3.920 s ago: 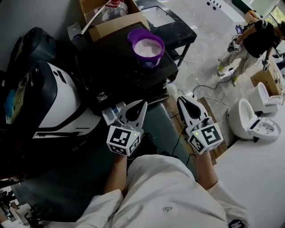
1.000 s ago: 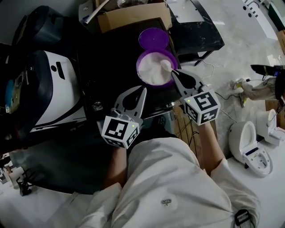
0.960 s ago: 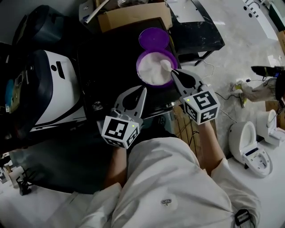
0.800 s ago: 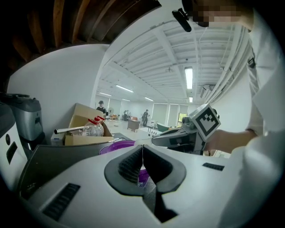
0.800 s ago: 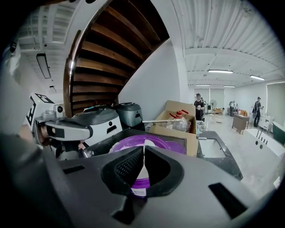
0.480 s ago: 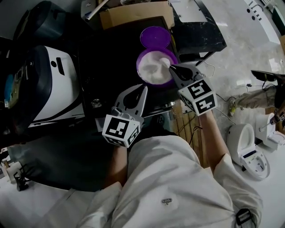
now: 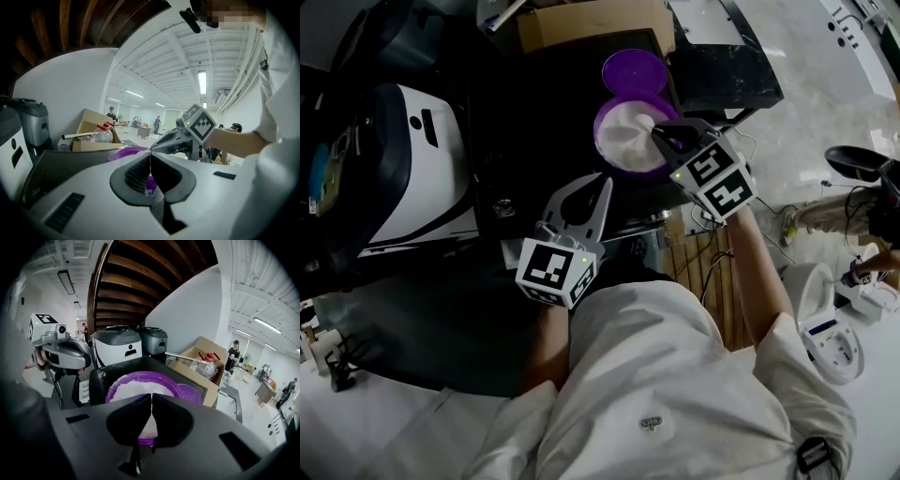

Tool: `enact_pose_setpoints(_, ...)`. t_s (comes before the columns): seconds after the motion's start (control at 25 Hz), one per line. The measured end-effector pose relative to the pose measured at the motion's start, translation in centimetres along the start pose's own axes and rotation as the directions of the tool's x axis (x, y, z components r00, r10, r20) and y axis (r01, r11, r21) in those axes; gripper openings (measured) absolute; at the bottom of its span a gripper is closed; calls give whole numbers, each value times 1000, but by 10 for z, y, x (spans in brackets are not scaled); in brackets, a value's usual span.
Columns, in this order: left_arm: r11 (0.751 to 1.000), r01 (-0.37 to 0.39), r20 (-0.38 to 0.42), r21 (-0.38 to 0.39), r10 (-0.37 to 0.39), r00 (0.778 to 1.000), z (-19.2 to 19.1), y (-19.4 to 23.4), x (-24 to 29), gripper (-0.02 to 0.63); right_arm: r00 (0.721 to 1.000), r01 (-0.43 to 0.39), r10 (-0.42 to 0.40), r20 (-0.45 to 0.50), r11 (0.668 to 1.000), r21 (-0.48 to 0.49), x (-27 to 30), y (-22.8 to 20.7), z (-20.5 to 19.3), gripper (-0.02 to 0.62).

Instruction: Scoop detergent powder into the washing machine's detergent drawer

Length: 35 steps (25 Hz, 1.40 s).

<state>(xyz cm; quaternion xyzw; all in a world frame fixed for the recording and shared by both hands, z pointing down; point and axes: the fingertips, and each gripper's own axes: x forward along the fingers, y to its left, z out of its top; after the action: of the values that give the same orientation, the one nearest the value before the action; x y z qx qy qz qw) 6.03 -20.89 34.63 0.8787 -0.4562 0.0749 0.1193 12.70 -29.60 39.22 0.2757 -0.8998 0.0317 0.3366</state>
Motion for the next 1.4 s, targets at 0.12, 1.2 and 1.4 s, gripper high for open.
enact_pose_setpoints(0.12,1000,-8,1,-3,8,1000,0,2,-2,20,999,-27,26,-39,999,-36,6,2,-3,12)
enact_pose_setpoints(1.2,999,-32,11,-7,32,999,-3,4,-17,20,972,-187,171,-164,978,-90,25,19,-12,11)
enact_pose_setpoints(1.4,999,-34,11,-6,34,999,-3,3,-18,20,964,-212,194,-182,974,-80,25,23,-13,11)
